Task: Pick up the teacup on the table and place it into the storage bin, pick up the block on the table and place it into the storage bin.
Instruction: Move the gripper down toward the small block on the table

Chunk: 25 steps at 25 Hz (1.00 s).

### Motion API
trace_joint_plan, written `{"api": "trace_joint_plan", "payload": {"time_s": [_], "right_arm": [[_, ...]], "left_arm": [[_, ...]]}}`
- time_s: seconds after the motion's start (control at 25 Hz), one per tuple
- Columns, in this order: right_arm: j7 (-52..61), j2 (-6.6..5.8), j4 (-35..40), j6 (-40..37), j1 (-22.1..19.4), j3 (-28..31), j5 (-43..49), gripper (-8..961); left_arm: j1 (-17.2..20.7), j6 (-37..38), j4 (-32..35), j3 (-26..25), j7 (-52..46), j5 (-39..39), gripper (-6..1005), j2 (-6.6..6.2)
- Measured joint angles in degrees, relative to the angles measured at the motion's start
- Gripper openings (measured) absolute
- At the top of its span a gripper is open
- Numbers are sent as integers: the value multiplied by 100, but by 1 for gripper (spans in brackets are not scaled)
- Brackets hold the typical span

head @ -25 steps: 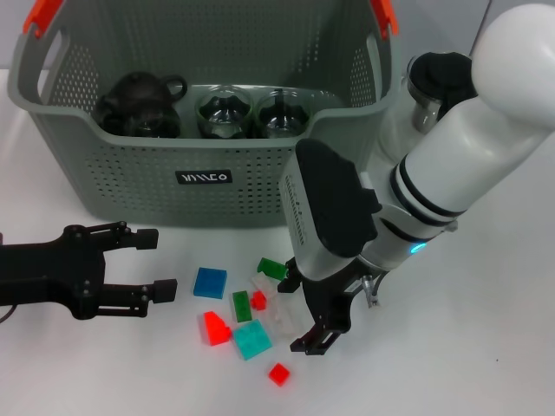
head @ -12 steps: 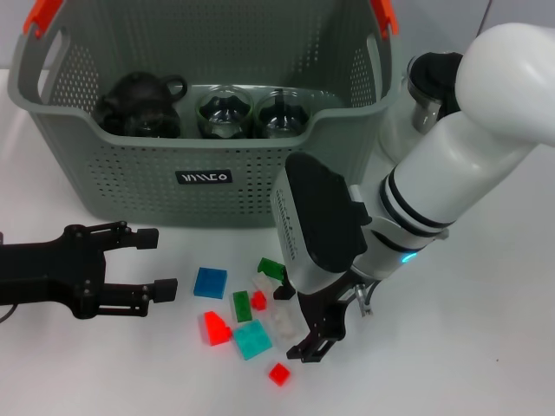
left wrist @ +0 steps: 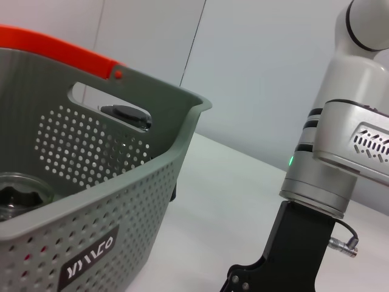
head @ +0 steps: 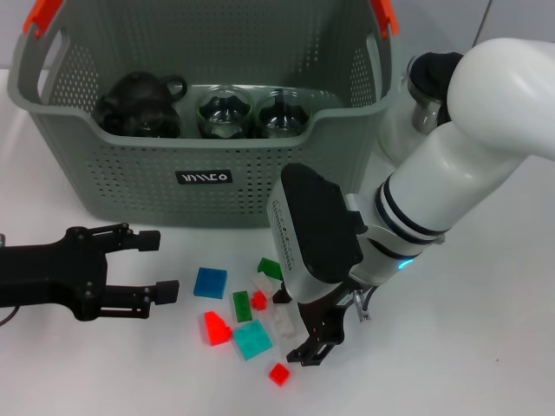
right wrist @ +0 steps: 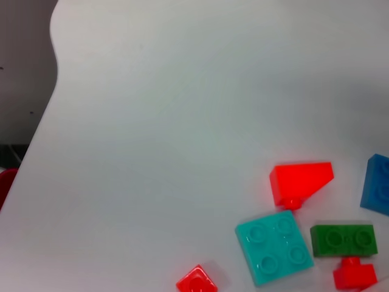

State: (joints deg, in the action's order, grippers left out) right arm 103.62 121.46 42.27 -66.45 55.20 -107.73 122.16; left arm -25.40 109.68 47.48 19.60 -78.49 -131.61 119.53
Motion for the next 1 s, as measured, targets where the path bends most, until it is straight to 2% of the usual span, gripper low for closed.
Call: {"api": "trace_joint_plan", "payload": {"time_s": [0.44, 0.88, 1.0], "right_arm": [[85, 0, 0, 167, -31, -68, 1, 820], [224, -8, 41, 351, -37, -179, 5, 445], [281, -26, 75, 313, -35, -179, 6, 453]], "left_arm": [[1, -17, -11, 0, 6, -2, 891, 0], [-3, -20, -12, 0, 9, -8, 891, 0], [0, -13, -12, 0, 9, -15, 891, 0]]}}
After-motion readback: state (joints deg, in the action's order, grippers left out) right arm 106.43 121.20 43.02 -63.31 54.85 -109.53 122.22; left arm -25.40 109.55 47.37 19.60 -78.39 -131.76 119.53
